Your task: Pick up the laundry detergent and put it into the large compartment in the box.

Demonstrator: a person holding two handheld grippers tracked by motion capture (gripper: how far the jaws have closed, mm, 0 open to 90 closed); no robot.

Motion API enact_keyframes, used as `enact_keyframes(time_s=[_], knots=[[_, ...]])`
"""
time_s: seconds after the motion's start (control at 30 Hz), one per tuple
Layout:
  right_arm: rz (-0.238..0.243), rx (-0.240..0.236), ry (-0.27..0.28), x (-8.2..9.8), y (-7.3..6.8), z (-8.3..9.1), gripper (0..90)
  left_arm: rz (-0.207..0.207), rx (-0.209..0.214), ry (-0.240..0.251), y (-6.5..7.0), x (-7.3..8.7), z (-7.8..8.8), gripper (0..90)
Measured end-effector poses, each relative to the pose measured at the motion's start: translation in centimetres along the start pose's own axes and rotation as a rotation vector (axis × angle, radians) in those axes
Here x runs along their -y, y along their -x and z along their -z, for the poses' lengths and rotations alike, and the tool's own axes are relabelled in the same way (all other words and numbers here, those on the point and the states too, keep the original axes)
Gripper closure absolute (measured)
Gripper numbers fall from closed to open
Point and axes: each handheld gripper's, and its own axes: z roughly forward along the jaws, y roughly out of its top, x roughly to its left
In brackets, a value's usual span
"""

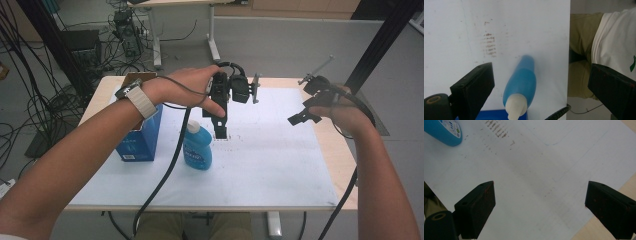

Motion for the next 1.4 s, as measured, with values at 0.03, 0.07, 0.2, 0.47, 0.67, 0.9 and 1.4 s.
enact_keyframes(time_s=[0.03,0.07,0.2,0.47,0.67,0.9,1.4], knots=[[0.0,0.001,-0.002,-0.06,-0.04,0.04,9.3,0.001,0.001,0.001,-0.01,0.05,0.01,7.1],[0.001,0.001,0.0,-0.07,-0.07,0.07,9.3,0.005,-0.001,0.001,0.0,0.13,0.05,7.1],[-0.001,-0.003,0.004,-0.05,-0.1,0.08,9.7,0.007,-0.002,0.006,0.01,0.3,0.03,7.2],[0.0,-0.003,0.005,0.01,-0.22,0.03,9.7,0.004,0.001,0.002,0.05,0.22,0.0,7.2],[0.002,-0.001,0.005,-0.04,-0.21,0.15,9.7,0.008,-0.001,0.005,0.02,0.42,0.03,7.1],[-0.001,-0.001,0.005,0.15,-0.3,0.23,9.7,-0.001,-0.003,0.001,0.15,0.3,0.11,7.2],[-0.002,0.001,0.007,0.39,-0.23,0.34,9.7,-0.01,-0.001,-0.002,0.0,0.53,0.27,7.3]])
